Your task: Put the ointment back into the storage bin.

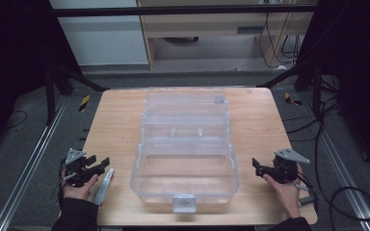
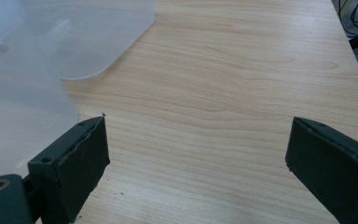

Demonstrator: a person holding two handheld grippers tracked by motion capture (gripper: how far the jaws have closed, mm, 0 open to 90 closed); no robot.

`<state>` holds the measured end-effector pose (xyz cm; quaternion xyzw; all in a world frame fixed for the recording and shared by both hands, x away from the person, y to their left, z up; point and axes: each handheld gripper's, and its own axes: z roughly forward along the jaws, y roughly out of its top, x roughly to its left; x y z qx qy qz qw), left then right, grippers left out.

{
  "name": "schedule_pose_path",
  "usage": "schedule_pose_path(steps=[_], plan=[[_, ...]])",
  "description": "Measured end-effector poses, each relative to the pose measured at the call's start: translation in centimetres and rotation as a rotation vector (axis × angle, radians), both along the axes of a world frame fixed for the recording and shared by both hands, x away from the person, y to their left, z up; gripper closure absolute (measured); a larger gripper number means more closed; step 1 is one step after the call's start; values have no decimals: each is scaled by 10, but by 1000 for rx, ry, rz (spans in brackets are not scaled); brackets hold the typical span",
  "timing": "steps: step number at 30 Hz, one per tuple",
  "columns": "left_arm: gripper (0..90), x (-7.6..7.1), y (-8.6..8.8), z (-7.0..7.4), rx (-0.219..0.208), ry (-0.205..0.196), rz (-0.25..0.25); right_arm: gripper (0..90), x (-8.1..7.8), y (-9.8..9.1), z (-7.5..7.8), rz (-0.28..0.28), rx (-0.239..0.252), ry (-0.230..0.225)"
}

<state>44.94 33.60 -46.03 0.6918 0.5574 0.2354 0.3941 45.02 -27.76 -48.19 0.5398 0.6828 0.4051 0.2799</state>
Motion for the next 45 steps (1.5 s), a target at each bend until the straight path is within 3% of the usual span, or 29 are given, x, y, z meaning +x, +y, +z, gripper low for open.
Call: schedule_pose_path(steps=[7,13,17,18,21,25,28,36,38,45], plan=[[411,-1,0,7,5,4,-59,37,0,-2,2,-16,13,7],[425,0,-2,17,56,16,-127,9,0,-5,7,-35,1,13],[413,-1,0,22,96,21,-162,56,-1,-5,5,-48,-38,6],[414,-2,2,27,100,44,-178,73,-1,-5,3,-42,-43,8],[407,-2,4,30,102,43,-193,75,0,-4,2,-38,-51,11],[390,-6,8,42,124,79,-231,79,1,-2,-1,-23,-59,24],[351,-7,9,47,115,105,-246,78,1,-2,-3,-24,-49,18],[325,-9,10,54,153,127,-286,88,1,-2,-5,-10,-47,7],[311,-9,9,56,171,157,-304,90,1,-2,-6,-6,-57,5],[315,-11,8,60,211,200,-324,96,1,-2,-7,7,-63,8]])
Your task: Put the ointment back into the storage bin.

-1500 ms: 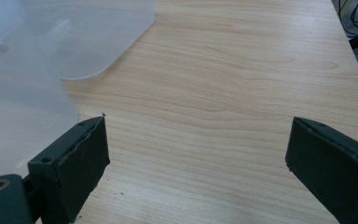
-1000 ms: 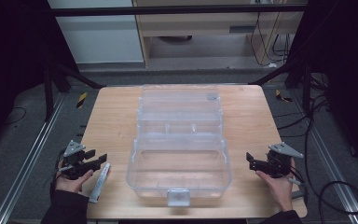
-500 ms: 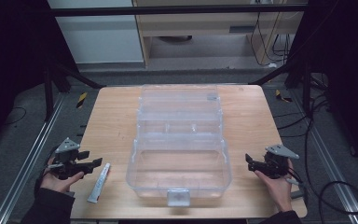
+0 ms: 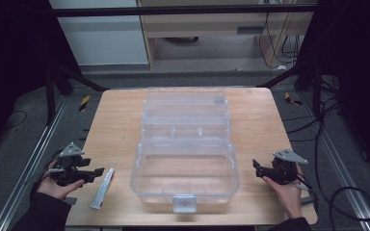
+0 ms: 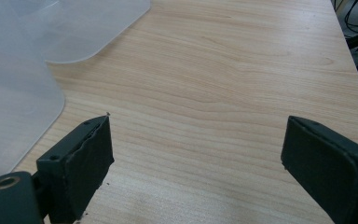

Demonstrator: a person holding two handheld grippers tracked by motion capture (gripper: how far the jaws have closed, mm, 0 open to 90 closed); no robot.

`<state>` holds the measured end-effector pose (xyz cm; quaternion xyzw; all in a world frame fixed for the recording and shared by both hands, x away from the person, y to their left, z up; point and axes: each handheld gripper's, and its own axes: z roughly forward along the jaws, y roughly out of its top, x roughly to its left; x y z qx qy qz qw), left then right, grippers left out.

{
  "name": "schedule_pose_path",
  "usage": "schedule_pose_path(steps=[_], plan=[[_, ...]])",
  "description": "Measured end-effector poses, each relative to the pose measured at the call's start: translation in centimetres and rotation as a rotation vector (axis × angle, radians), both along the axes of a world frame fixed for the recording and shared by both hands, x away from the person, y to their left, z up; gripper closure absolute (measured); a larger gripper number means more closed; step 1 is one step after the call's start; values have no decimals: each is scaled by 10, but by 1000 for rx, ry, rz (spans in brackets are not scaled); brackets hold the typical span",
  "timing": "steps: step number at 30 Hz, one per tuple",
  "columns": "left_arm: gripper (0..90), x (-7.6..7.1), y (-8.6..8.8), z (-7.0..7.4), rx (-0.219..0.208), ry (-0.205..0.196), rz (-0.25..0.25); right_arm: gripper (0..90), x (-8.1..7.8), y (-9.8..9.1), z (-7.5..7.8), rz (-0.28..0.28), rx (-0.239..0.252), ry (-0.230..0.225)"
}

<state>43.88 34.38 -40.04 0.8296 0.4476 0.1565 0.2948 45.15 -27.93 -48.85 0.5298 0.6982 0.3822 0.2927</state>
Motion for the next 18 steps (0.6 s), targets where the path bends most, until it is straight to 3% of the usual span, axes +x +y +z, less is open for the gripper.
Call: schedule_pose_path(steps=[8,11,18], plan=[[361,1,-1,1,30,60,-13,117,0,0,0,9,-2,1],[375,2,-4,-2,64,101,-12,131,0,0,-1,14,-2,5],[428,5,-6,-5,79,135,10,148,1,2,-2,34,-4,25]])
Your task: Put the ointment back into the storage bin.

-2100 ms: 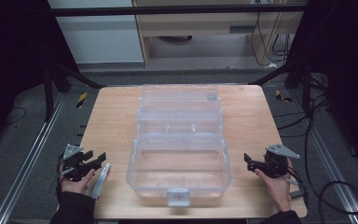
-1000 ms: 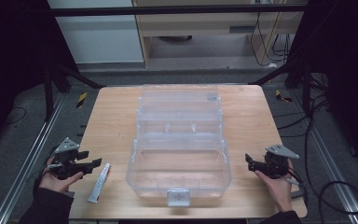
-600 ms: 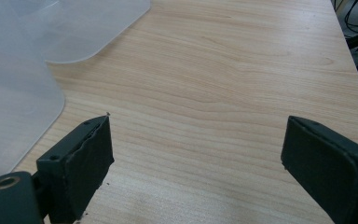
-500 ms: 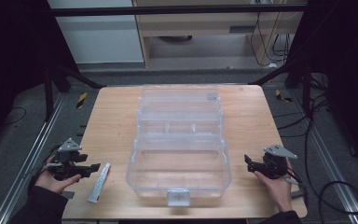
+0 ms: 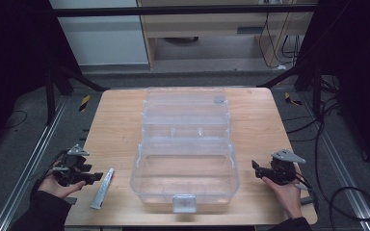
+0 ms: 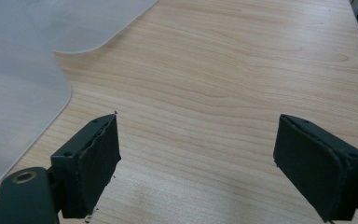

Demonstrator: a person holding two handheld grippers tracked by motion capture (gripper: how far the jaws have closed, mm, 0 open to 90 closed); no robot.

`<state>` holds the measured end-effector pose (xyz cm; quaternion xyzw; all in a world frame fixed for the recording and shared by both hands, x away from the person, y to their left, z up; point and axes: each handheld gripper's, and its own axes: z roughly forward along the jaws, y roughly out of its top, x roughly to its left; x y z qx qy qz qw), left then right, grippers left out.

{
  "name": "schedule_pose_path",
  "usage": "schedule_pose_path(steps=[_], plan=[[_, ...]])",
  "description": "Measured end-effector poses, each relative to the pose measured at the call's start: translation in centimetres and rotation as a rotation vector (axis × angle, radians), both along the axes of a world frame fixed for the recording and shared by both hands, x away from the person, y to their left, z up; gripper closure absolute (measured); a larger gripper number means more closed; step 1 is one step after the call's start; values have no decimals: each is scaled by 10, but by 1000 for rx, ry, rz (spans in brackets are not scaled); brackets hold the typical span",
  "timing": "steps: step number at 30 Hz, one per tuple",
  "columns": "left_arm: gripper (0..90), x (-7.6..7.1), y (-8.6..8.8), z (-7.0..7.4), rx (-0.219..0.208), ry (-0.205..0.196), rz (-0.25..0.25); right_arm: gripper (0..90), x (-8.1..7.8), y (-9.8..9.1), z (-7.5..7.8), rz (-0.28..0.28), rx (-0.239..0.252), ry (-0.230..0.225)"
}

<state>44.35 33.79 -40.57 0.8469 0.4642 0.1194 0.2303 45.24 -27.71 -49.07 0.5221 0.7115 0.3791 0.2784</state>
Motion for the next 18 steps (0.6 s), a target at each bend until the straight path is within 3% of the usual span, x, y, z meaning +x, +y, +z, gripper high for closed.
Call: schedule_pose_path(steps=[11,18], plan=[[487,7,-11,-15,22,74,-7,169,1,2,-2,30,-3,20],[506,13,-17,-21,39,99,-6,176,2,3,-4,40,-12,32]])
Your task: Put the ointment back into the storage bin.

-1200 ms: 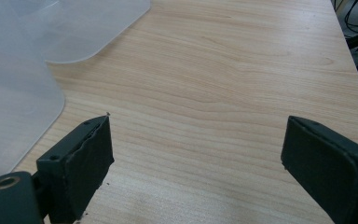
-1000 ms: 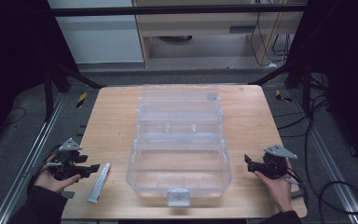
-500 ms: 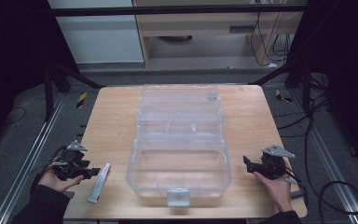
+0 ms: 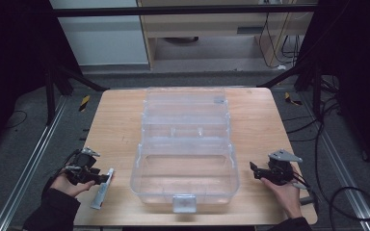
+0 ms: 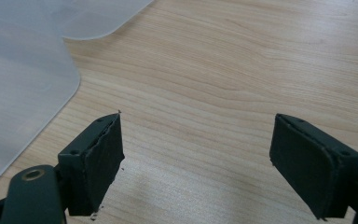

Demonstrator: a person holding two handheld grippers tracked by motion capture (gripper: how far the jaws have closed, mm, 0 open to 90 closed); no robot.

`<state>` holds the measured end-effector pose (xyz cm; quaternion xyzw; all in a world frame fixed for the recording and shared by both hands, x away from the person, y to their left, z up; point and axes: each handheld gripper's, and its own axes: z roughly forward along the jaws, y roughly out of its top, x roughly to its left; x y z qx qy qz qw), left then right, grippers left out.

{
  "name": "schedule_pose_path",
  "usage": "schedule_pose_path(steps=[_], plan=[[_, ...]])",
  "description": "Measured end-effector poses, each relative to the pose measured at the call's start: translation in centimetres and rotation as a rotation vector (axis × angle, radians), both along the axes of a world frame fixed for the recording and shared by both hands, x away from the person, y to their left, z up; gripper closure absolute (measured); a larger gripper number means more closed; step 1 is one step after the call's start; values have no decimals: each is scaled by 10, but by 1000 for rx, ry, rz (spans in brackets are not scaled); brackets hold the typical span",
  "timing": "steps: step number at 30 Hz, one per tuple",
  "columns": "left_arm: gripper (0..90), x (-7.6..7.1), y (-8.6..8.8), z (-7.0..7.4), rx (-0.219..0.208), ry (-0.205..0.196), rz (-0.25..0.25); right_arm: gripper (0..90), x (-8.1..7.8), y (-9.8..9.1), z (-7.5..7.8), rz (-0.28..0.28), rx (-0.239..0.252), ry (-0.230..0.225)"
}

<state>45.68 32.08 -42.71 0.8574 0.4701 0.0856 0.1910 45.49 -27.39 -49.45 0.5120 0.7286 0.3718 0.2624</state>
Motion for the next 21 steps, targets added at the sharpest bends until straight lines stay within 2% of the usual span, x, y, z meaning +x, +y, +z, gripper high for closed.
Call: schedule_pose_path(steps=[9,21], plan=[[533,4,-3,-9,11,18,3,199,1,1,-2,16,-17,12],[564,9,-6,-25,23,66,16,212,2,2,-4,30,-31,28]])
